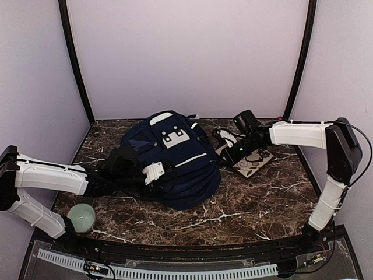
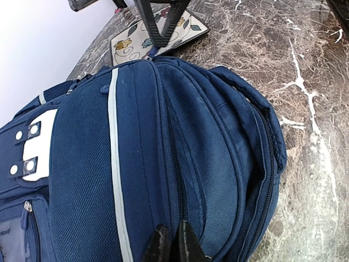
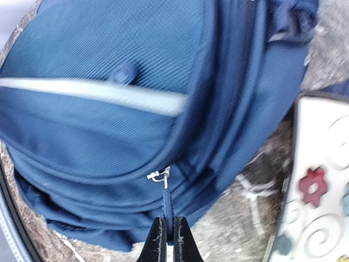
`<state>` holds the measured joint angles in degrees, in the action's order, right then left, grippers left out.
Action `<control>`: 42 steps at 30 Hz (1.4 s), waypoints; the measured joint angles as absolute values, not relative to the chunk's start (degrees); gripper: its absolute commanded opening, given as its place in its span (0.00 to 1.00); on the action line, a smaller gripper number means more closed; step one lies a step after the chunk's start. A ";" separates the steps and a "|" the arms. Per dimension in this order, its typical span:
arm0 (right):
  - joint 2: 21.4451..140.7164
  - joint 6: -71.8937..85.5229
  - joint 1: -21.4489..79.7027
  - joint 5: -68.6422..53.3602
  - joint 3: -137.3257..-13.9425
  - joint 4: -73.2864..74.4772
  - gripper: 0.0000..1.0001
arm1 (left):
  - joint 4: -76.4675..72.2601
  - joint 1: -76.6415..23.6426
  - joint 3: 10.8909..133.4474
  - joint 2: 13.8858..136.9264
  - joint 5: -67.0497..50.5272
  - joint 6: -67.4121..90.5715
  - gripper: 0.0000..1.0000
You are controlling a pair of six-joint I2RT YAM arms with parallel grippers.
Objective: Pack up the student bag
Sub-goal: Zip the upper front pocket of the student bag.
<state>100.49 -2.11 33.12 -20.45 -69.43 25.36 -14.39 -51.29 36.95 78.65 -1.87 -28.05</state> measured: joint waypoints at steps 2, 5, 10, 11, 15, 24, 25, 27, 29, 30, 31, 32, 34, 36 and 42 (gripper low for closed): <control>100.97 -3.22 32.27 -20.43 -70.65 25.28 0.00 | -14.17 -51.29 36.49 77.32 -1.80 -28.01 0.00; 101.95 -4.62 31.94 -20.34 -72.23 24.91 0.00 | -13.78 -51.29 35.38 75.59 -1.39 -27.90 0.00; 105.67 -5.74 31.75 -20.34 -75.57 23.75 0.00 | -13.32 -51.29 34.46 74.02 -0.91 -27.64 0.00; 106.48 -5.78 31.75 -20.36 -76.20 23.42 0.00 | -13.28 -51.27 34.33 73.78 -0.82 -27.59 0.00; 108.92 -5.96 31.75 -20.62 -78.08 22.17 0.00 | -13.15 -51.27 33.87 72.93 -0.54 -27.31 0.00; 112.75 -5.63 31.92 -21.17 -82.21 19.68 0.00 | -13.19 -50.98 33.45 72.27 0.84 -26.68 0.00; 113.19 -5.48 31.94 -21.21 -82.81 19.29 0.00 | -13.21 -50.92 33.45 72.27 1.04 -26.59 0.00; 113.82 -5.30 31.99 -21.34 -83.59 18.57 0.00 | -13.30 -50.85 33.45 72.27 1.32 -26.52 0.00; 114.34 -5.10 32.03 -21.41 -84.05 17.76 0.00 | -13.34 -50.78 33.45 72.27 1.61 -26.39 0.00; 114.52 -5.04 32.05 -21.43 -84.20 17.61 0.01 | -13.32 -50.76 33.45 72.27 1.67 -26.33 0.01; 114.74 -5.02 32.05 -21.47 -84.44 17.58 0.04 | -13.32 -50.74 33.45 72.27 1.80 -26.26 0.03; 114.96 -4.97 32.05 -21.54 -84.68 17.58 0.07 | -13.37 -50.74 33.45 72.27 2.00 -26.15 0.07; 115.28 -4.64 32.05 -21.67 -85.08 17.56 0.17 | -13.34 -50.74 33.43 72.25 2.28 -25.78 0.17; 115.31 -4.01 31.79 -20.14 -85.54 17.21 0.24 | -12.78 -50.78 33.32 71.92 2.50 -24.88 0.25; 113.01 -1.72 26.52 -16.60 -86.19 16.82 0.32 | -8.36 -51.03 33.52 69.80 5.89 -20.97 0.35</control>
